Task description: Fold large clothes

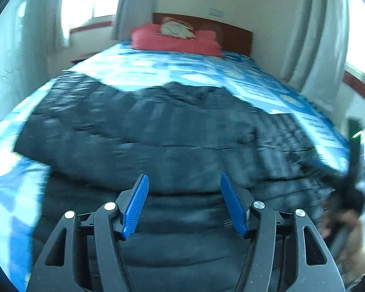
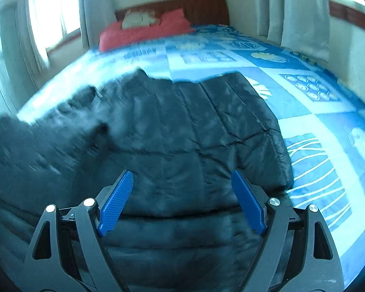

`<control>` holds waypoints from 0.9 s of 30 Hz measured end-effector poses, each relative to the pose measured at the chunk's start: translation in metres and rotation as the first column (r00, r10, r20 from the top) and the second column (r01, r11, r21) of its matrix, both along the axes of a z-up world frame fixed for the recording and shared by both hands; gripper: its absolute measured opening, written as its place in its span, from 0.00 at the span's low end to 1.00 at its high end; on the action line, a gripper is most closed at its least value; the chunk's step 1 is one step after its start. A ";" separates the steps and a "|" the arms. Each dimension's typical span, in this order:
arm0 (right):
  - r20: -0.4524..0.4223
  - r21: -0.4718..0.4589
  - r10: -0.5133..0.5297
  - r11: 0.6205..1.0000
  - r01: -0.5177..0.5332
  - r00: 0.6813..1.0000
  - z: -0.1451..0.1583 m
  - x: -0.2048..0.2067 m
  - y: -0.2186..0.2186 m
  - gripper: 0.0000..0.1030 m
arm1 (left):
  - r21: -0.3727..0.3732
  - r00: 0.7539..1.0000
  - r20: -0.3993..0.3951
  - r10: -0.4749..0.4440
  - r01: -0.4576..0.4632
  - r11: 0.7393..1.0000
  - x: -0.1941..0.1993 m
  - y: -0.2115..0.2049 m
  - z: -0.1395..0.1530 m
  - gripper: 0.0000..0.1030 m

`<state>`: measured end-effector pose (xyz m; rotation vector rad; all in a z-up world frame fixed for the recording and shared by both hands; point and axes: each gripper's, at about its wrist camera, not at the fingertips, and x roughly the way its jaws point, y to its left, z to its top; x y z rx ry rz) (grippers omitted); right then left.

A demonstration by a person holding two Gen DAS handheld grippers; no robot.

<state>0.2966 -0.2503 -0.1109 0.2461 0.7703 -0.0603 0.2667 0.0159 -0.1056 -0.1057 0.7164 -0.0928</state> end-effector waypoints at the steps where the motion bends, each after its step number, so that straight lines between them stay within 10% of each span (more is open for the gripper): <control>1: -0.003 0.041 0.028 0.999 -0.027 1.000 0.004 0.003 0.009 0.81 | 0.007 1.000 0.000 0.030 -0.030 1.000 -0.004 0.015 -0.002 0.59; 8: -0.115 0.041 0.145 0.989 -0.141 0.983 -0.015 0.044 0.076 0.76 | -0.013 0.984 -0.033 0.176 -0.176 0.984 -0.013 0.087 -0.012 0.59; 11: -0.133 -0.015 0.164 0.986 -0.167 0.978 -0.019 0.047 0.093 0.28 | -0.014 0.979 -0.024 0.204 -0.204 0.979 -0.017 0.106 -0.010 0.59; 13: -0.104 -0.022 0.180 0.983 -0.184 0.978 -0.008 0.043 0.093 0.16 | -0.016 0.977 -0.013 0.213 -0.214 0.977 -0.017 0.117 -0.005 0.59; 18: -0.009 -0.131 0.090 0.987 -0.091 0.996 0.025 0.031 0.061 0.15 | -0.048 0.970 0.030 0.242 -0.240 0.969 -0.018 0.139 0.009 0.59; 27: -0.103 -0.194 -0.086 0.979 0.065 0.991 -0.004 0.036 -0.039 0.15 | -0.017 0.967 0.019 0.255 -0.255 0.967 0.012 0.138 -0.001 0.59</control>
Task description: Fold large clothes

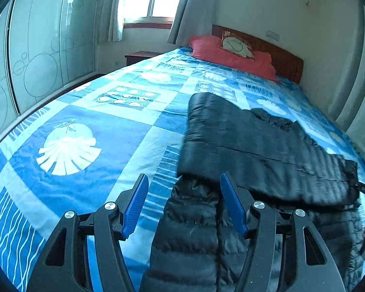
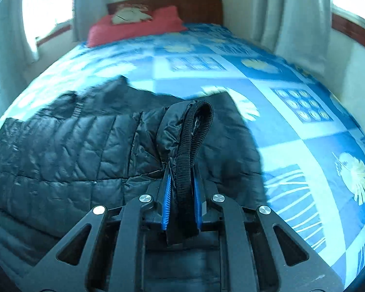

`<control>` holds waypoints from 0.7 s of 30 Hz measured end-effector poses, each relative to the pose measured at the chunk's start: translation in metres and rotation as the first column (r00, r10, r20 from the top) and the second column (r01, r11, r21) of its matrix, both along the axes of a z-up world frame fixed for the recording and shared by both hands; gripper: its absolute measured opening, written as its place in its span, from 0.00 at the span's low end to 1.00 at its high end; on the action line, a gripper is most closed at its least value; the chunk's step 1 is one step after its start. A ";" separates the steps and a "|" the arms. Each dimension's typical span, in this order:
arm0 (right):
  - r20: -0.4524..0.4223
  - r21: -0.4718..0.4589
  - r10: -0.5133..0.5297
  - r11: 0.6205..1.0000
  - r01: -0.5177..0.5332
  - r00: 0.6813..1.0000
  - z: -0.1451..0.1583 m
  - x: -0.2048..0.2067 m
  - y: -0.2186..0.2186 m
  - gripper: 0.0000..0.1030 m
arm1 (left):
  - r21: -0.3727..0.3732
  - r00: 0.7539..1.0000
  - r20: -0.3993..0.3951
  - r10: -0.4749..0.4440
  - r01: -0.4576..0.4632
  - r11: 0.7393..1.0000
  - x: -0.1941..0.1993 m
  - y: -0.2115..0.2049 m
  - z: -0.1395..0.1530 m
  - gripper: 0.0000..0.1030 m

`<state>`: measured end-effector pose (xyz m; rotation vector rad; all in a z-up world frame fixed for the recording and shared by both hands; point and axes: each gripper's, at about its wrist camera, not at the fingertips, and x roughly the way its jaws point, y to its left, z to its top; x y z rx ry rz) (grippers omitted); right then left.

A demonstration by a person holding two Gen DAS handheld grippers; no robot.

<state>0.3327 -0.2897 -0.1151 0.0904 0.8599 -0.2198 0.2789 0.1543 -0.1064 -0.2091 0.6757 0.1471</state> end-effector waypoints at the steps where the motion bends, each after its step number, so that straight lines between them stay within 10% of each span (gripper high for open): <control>1: -0.013 0.008 -0.003 1.000 0.003 1.000 -0.006 0.001 -0.004 0.16 | 0.009 1.000 -0.006 -0.001 0.001 1.000 0.006 -0.002 -0.002 0.59; 9: -0.021 -0.035 0.025 0.999 -0.026 0.999 -0.022 0.008 -0.005 0.19 | -0.006 0.996 -0.081 0.031 -0.032 0.999 0.037 0.003 -0.020 0.59; 16: 0.006 -0.037 0.003 0.999 -0.003 1.000 -0.019 0.003 -0.008 0.17 | -0.080 0.998 0.033 0.055 -0.052 0.995 0.020 0.021 0.000 0.60; 21: -0.001 -0.025 0.002 1.000 -0.002 1.000 -0.020 0.005 -0.011 0.17 | -0.046 0.994 -0.065 0.089 -0.092 0.995 0.052 0.032 -0.020 0.60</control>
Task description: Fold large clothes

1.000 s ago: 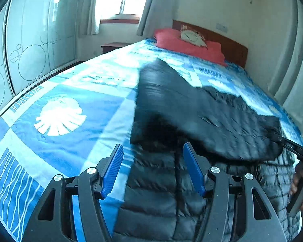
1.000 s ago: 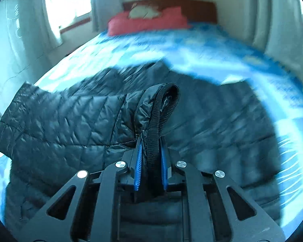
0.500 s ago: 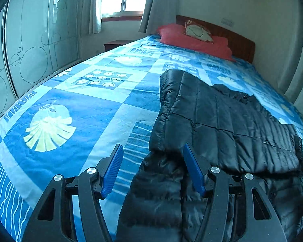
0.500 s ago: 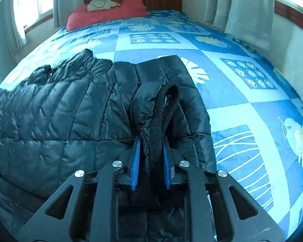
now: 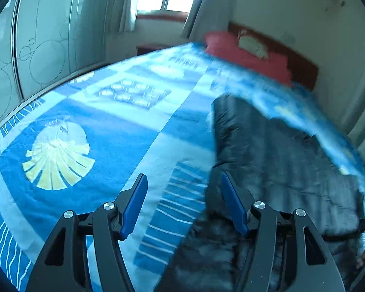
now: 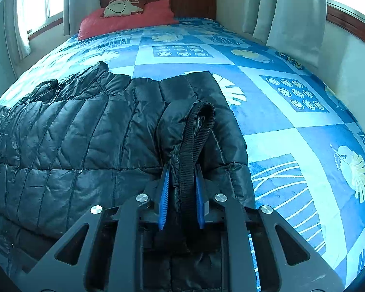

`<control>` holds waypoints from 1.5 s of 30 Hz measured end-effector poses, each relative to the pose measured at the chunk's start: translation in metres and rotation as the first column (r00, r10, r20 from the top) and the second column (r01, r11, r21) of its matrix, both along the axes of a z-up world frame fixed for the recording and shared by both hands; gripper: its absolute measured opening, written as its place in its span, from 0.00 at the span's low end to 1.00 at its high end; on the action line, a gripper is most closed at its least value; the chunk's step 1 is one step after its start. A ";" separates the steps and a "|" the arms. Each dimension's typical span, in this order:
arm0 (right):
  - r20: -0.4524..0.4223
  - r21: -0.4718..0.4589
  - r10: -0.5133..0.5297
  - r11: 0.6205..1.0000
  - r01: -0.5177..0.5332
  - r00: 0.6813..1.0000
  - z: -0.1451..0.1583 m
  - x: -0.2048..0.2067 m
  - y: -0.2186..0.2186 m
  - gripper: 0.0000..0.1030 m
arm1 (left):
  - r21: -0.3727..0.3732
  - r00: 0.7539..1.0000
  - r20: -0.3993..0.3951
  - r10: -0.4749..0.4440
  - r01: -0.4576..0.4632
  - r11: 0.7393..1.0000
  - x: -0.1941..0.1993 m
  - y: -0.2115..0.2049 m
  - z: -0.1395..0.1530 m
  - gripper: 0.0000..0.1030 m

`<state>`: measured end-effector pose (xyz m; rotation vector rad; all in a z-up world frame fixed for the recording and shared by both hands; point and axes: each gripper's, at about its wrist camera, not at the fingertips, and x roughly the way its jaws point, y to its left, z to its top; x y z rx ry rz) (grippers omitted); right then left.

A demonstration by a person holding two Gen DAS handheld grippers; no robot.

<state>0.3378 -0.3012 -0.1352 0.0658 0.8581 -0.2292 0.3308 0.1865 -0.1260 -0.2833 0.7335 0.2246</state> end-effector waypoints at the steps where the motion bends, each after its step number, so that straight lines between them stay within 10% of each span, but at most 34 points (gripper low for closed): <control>1: 0.000 0.003 0.001 1.000 -0.001 1.000 0.000 -0.001 -0.001 0.18 | 0.003 1.000 -0.028 0.010 -0.010 1.000 0.005 0.002 -0.007 0.60; 10: 0.002 -0.014 0.010 1.000 -0.010 1.000 0.000 0.000 0.003 0.23 | 0.008 0.992 -0.126 0.023 -0.022 1.000 0.017 0.013 -0.031 0.60; 14: 0.082 0.014 -0.010 1.000 0.009 0.997 0.025 -0.018 0.003 0.46 | -0.045 0.999 -0.018 0.046 -0.047 0.998 -0.006 0.024 -0.003 0.60; 19: 0.144 0.087 0.016 0.996 -0.029 0.989 0.050 -0.026 0.014 0.46 | -0.053 0.996 0.062 -0.058 0.062 0.997 -0.005 0.004 0.027 0.60; 30: -0.037 0.044 0.135 0.990 -0.134 0.990 -0.011 0.010 0.048 0.48 | -0.035 0.980 -0.153 -0.132 0.128 0.991 0.044 -0.022 -0.041 0.63; 35: -0.024 0.058 0.135 0.989 -0.134 0.991 0.000 0.007 0.046 0.48 | 0.077 0.974 -0.161 -0.158 0.172 0.982 0.035 -0.035 -0.020 0.62; 45: 0.067 0.080 0.117 0.989 -0.122 0.991 0.036 0.042 0.048 0.54 | 0.039 0.983 0.000 -0.185 0.185 0.982 0.063 -0.033 0.040 0.62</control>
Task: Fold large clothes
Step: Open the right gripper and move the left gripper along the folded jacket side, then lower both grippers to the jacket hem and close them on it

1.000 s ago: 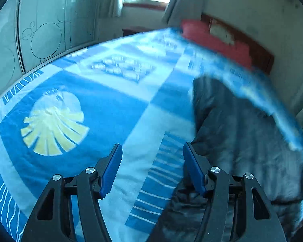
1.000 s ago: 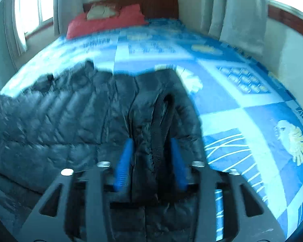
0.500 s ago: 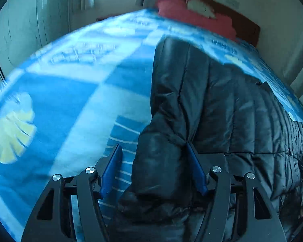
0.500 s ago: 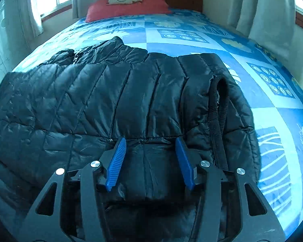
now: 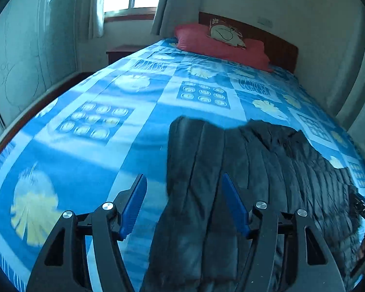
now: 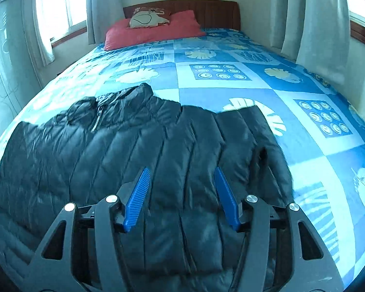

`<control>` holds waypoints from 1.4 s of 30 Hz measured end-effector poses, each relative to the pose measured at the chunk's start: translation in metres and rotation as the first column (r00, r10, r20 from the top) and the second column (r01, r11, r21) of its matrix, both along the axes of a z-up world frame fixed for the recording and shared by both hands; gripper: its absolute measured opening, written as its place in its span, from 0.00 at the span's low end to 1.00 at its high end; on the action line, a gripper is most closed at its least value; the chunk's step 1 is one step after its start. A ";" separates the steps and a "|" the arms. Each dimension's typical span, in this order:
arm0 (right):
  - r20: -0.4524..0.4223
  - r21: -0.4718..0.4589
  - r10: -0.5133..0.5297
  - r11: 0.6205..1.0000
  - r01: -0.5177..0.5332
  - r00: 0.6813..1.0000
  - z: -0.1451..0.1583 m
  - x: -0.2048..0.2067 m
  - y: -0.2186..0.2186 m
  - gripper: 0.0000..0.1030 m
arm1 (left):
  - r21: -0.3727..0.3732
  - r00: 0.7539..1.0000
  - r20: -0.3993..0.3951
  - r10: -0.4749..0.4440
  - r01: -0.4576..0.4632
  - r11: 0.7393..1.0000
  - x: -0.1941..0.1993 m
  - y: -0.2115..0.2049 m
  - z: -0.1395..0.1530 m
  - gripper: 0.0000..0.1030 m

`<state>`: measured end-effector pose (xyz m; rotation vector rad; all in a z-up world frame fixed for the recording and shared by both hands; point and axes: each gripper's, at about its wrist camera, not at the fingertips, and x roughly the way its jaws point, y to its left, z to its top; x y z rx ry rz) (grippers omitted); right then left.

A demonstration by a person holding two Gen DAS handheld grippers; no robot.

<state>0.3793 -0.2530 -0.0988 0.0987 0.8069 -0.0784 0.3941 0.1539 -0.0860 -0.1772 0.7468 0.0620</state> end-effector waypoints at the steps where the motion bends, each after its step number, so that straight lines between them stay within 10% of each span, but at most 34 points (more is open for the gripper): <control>1: -0.004 -0.004 0.001 1.000 -0.001 1.000 -0.002 0.006 0.001 0.54 | -0.002 1.000 0.004 -0.009 0.009 1.000 0.009 -0.002 -0.001 0.62; 12: -0.070 -0.047 0.011 0.999 -0.015 0.998 -0.051 0.038 0.002 0.60 | 0.024 0.985 -0.170 0.024 -0.021 1.000 0.076 0.005 -0.078 0.71; 22: -0.055 -0.036 0.008 0.999 -0.010 0.998 -0.046 0.034 0.002 0.60 | -0.022 0.987 -0.162 0.018 -0.021 1.000 0.069 0.010 -0.069 0.72; 42: -0.127 0.018 -0.055 0.998 0.058 0.990 -0.008 -0.271 -0.074 0.69 | -0.168 0.988 -0.106 -0.115 0.096 0.981 -0.240 0.047 -0.032 0.72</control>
